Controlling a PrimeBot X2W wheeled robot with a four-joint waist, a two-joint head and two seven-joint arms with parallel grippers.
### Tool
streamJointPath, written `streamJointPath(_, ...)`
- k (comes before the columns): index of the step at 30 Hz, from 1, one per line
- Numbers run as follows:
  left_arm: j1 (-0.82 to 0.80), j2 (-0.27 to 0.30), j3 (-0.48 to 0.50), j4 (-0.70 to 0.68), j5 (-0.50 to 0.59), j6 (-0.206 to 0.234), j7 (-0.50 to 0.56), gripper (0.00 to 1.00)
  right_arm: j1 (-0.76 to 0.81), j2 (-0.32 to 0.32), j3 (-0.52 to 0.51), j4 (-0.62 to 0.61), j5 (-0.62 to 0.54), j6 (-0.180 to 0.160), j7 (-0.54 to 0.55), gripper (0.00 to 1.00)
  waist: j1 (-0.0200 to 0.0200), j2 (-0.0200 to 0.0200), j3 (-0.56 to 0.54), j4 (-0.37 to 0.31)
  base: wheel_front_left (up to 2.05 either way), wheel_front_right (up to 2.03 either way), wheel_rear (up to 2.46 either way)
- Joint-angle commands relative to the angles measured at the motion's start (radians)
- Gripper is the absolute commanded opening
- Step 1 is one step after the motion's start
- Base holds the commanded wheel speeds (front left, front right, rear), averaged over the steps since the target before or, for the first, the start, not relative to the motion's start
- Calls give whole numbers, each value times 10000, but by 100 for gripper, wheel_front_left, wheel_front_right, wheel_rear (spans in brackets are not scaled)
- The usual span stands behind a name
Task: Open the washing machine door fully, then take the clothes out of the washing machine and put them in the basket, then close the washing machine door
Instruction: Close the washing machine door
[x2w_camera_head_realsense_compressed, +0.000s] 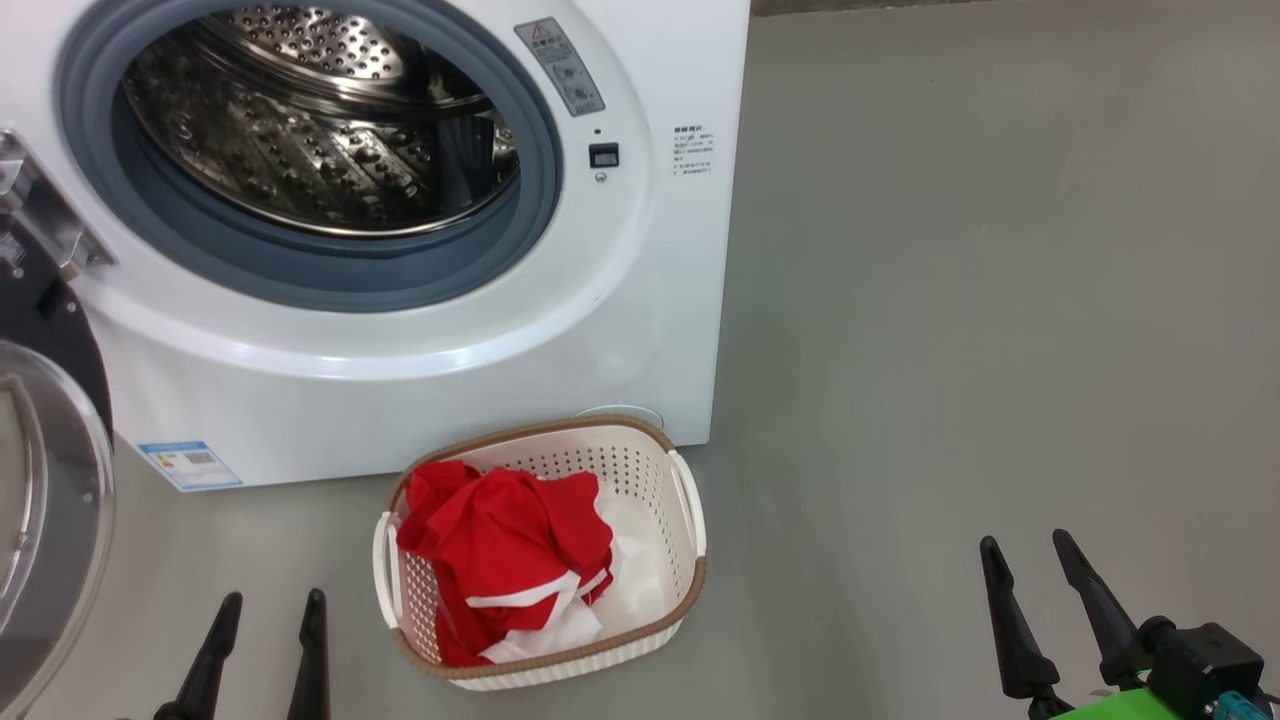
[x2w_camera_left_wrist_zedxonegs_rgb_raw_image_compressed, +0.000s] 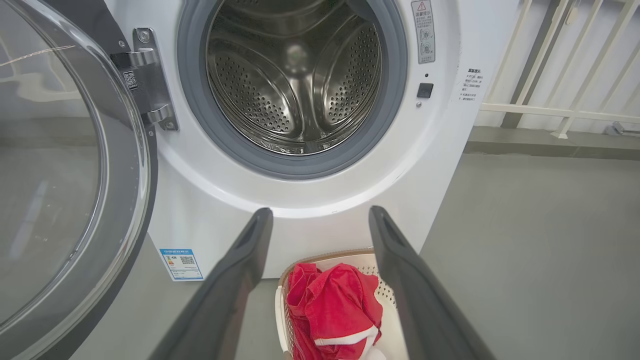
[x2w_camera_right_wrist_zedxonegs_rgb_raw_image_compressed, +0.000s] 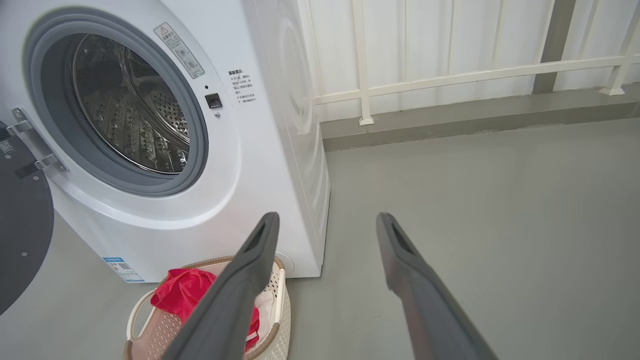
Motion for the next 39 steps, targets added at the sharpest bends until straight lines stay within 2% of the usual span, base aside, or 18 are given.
streamJointPath(1, -261, 61, 314, -241, -43, -56, -61, 100, -231, -121, 196, -252, -28, 63, -63, 100, -1, 0, -18, 6, -93, 93, 0)
streamJointPath(21, -239, -13, 181, -290, -129, -56, -61, 100, -133, -121, 206, -250, -22, 63, -63, 100, -1, 0, -111, 184, -19, 19, 0)
streamJointPath(29, -359, -173, 266, -60, -240, -56, -61, 100, -137, -121, 281, -197, -47, 63, -63, 100, -1, 0, -118, 874, 0, 0, 0)
streamJointPath(39, -162, -250, 295, 275, -685, -56, -61, 100, -211, -191, 595, -14, -163, 63, -63, 100, -1, 0, -287, 2260, 0, 0, 0)
